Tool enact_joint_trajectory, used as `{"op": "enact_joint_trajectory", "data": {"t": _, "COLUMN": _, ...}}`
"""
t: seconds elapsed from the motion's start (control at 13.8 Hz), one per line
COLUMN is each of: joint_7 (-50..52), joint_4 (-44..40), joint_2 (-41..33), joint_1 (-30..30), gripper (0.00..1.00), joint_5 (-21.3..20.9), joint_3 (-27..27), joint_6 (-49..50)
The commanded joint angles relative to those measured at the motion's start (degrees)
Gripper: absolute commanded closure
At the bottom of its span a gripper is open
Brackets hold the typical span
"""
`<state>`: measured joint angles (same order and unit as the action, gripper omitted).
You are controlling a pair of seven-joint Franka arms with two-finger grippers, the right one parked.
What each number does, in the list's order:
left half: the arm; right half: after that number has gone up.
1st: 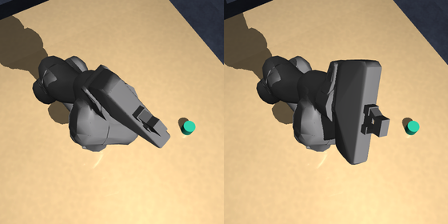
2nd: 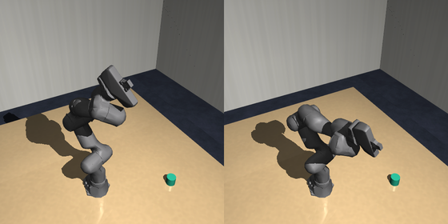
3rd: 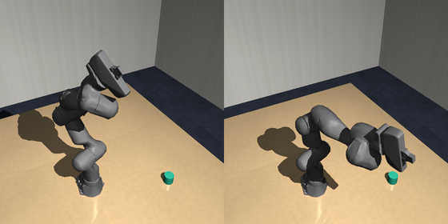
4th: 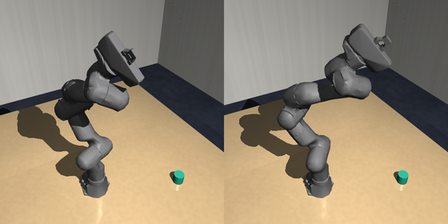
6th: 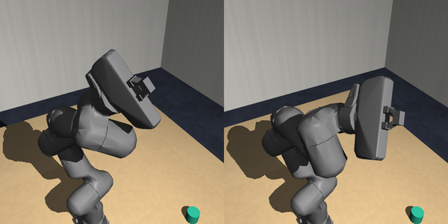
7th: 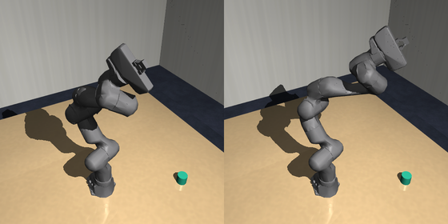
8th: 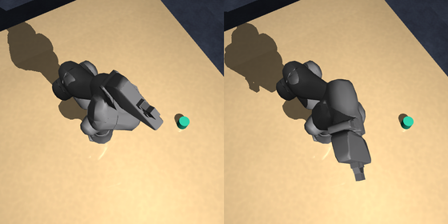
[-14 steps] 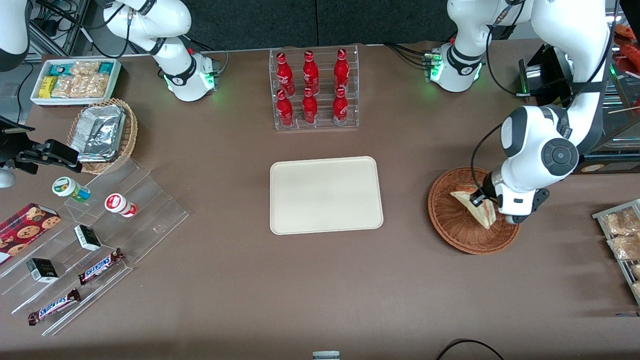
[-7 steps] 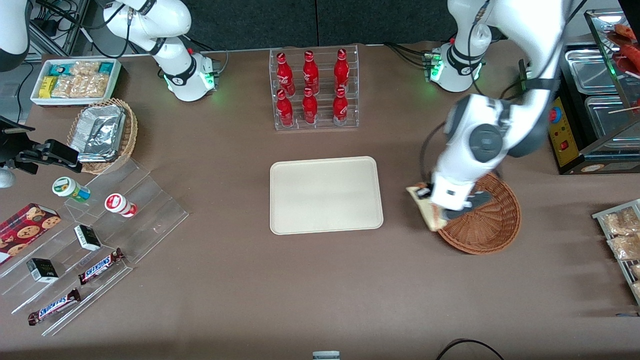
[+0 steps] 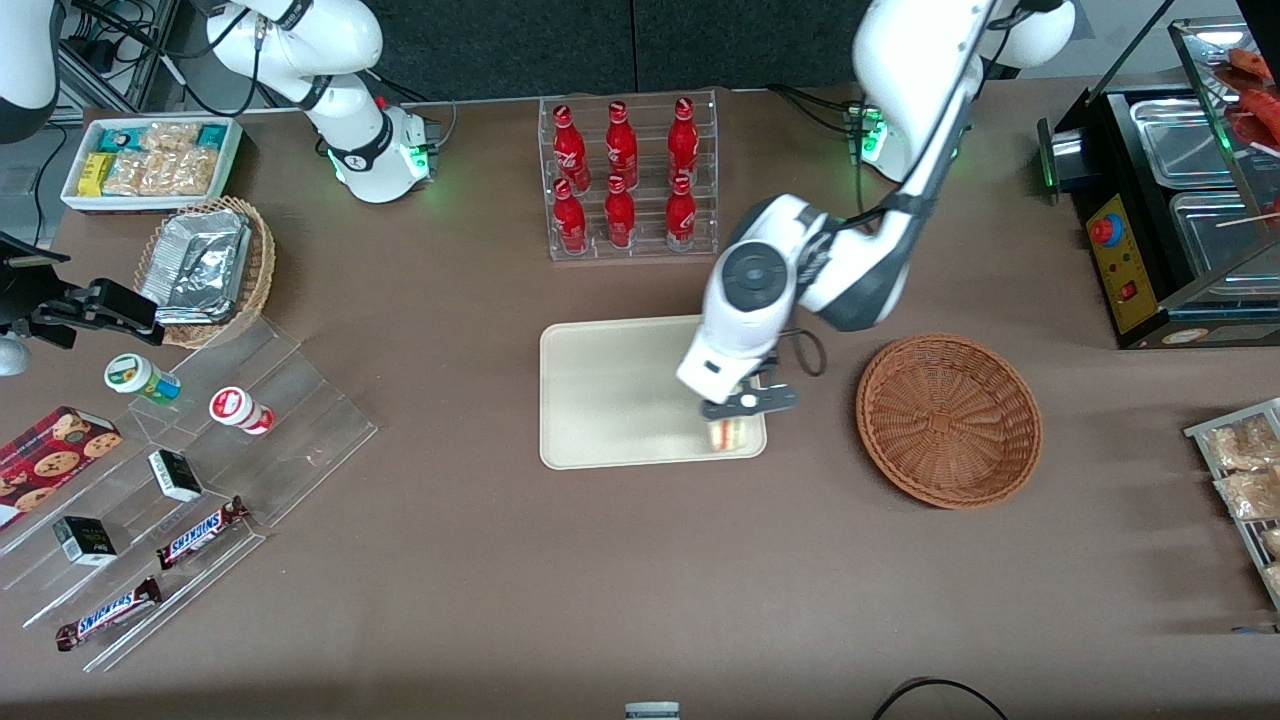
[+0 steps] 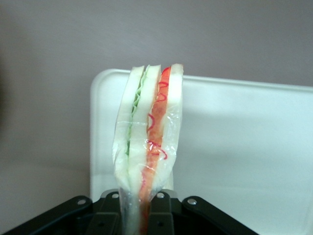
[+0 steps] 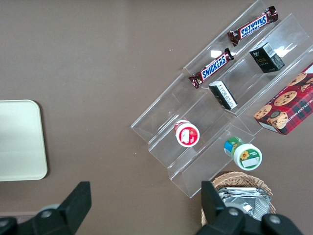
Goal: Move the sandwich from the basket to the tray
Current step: 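Lift the sandwich and carry it with the left gripper over the cream tray, then lower the sandwich onto the tray and open the left gripper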
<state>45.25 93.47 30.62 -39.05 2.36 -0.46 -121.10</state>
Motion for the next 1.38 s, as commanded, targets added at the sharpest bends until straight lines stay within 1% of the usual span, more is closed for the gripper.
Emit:
{"op": "enact_joint_trajectory", "data": {"t": 0.0, "joint_7": 0.54, "joint_4": -6.89, "joint_2": 6.19, "joint_1": -3.66, "gripper": 1.00, "joint_5": 0.10, "joint_3": 0.90, "joint_6": 0.78}}
{"op": "enact_joint_trajectory", "data": {"t": 0.29, "joint_7": 0.45, "joint_4": -8.75, "joint_2": 9.81, "joint_1": -6.38, "gripper": 1.00, "joint_5": 0.10, "joint_3": 0.90, "joint_6": -0.45}}
{"op": "enact_joint_trajectory", "data": {"t": 0.73, "joint_7": 0.98, "joint_4": -8.75, "joint_2": 12.53, "joint_1": -7.53, "gripper": 1.00, "joint_5": 0.10, "joint_3": 0.90, "joint_6": -1.68}}
{"op": "enact_joint_trajectory", "data": {"t": 0.8, "joint_7": 0.98, "joint_4": -8.75, "joint_2": 12.71, "joint_1": -7.53, "gripper": 0.84, "joint_5": 0.10, "joint_3": 0.90, "joint_6": -1.68}}
{"op": "enact_joint_trajectory", "data": {"t": 0.87, "joint_7": 1.07, "joint_4": -8.84, "joint_2": 12.71, "joint_1": -7.53, "gripper": 0.39, "joint_5": 0.27, "joint_3": 0.90, "joint_6": -1.68}}
{"op": "enact_joint_trajectory", "data": {"t": 0.95, "joint_7": 1.16, "joint_4": -8.75, "joint_2": 12.71, "joint_1": -7.53, "gripper": 0.01, "joint_5": 0.18, "joint_3": 0.90, "joint_6": -1.68}}
{"op": "enact_joint_trajectory", "data": {"t": 1.31, "joint_7": 0.54, "joint_4": -10.68, "joint_2": 12.71, "joint_1": -7.09, "gripper": 0.00, "joint_5": 0.53, "joint_3": 0.90, "joint_6": -1.59}}
